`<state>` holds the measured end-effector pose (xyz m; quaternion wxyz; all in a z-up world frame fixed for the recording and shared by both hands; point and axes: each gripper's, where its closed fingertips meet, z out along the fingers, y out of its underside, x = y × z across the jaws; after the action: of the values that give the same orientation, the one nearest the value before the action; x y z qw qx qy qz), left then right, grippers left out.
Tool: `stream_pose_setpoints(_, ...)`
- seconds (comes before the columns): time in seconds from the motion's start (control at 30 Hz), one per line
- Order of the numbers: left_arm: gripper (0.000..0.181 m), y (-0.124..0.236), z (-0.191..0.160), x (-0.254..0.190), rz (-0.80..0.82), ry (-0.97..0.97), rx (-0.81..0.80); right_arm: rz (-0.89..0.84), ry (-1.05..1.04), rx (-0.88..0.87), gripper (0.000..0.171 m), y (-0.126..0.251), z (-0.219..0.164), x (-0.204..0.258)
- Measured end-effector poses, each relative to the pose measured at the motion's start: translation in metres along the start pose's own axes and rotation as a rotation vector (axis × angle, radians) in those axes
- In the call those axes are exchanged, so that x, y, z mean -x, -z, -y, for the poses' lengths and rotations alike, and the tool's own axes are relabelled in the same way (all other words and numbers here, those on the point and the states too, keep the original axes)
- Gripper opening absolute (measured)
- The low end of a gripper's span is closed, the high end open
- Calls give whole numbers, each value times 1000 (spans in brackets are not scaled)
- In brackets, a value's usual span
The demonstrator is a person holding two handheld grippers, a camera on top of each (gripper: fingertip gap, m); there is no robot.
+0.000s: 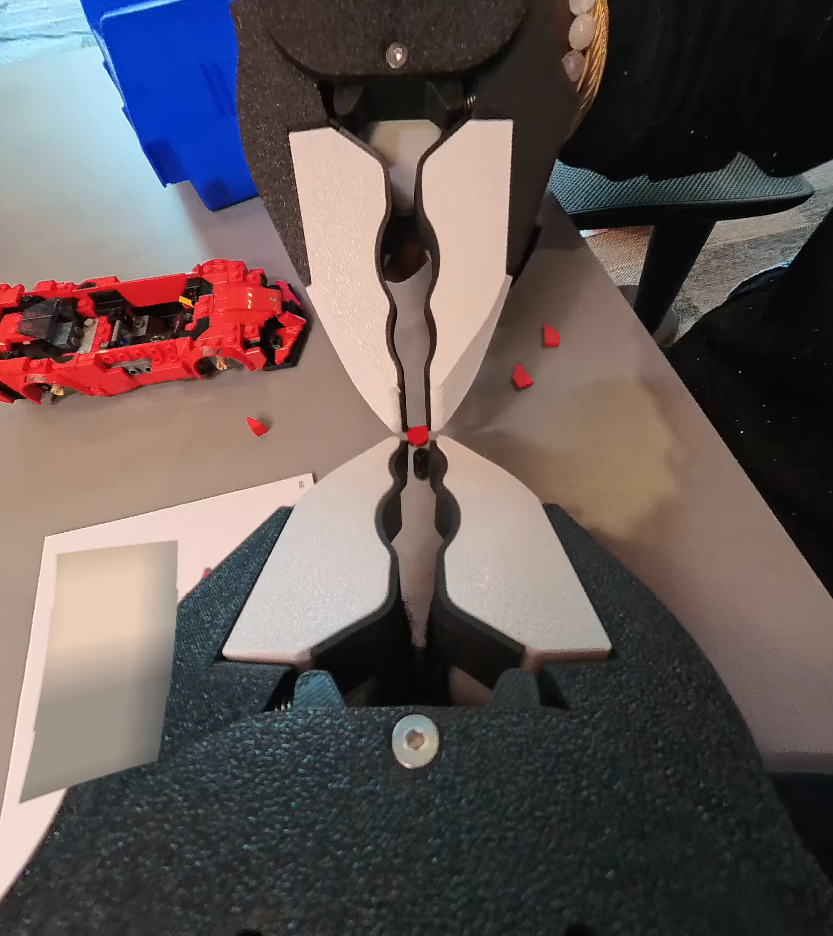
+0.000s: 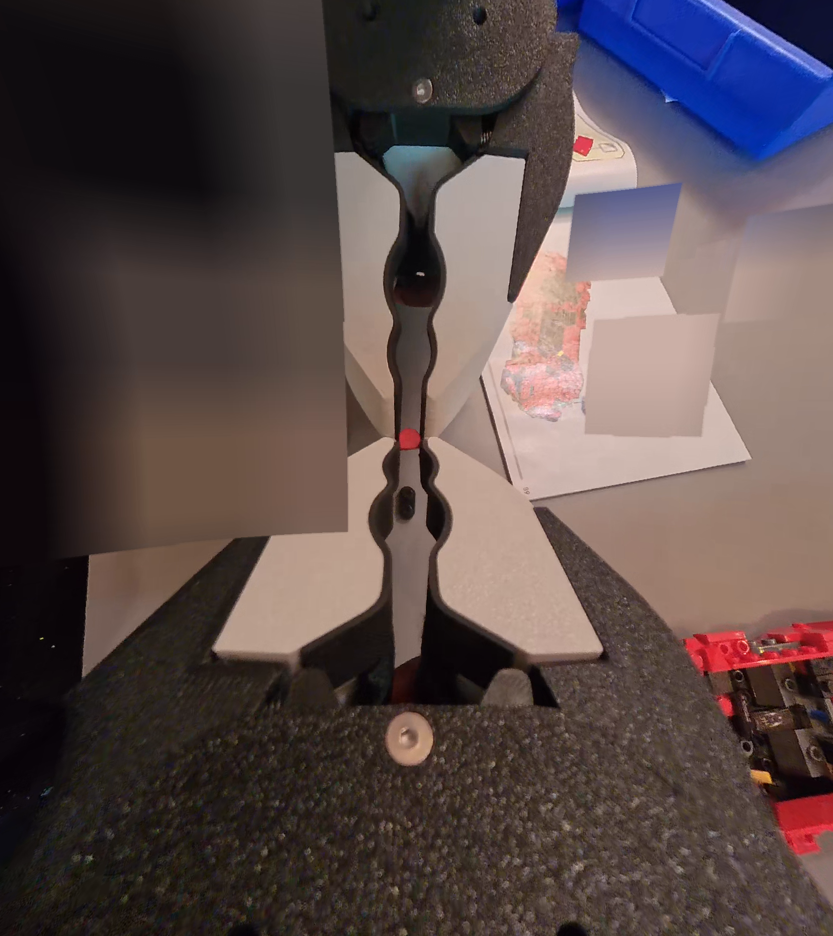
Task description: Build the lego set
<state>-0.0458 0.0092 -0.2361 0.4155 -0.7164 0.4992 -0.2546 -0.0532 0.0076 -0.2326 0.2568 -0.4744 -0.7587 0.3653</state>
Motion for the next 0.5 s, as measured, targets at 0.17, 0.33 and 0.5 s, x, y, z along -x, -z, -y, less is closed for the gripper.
stream_pose_setpoints(0.17, 10, 0, -16, 1, -4, 5, 75, -22, -13, 121, 7, -5, -25, -4)
stream_pose_setpoints(0.33, 4, -6, -30, 0, -1, -29, 155, -34, -16, 205, 7, -13, -38, -2)
stream_pose_setpoints(0.5, 3, -5, -29, 0, -3, -30, 145, -37, -20, 237, 7, -16, -36, 0)
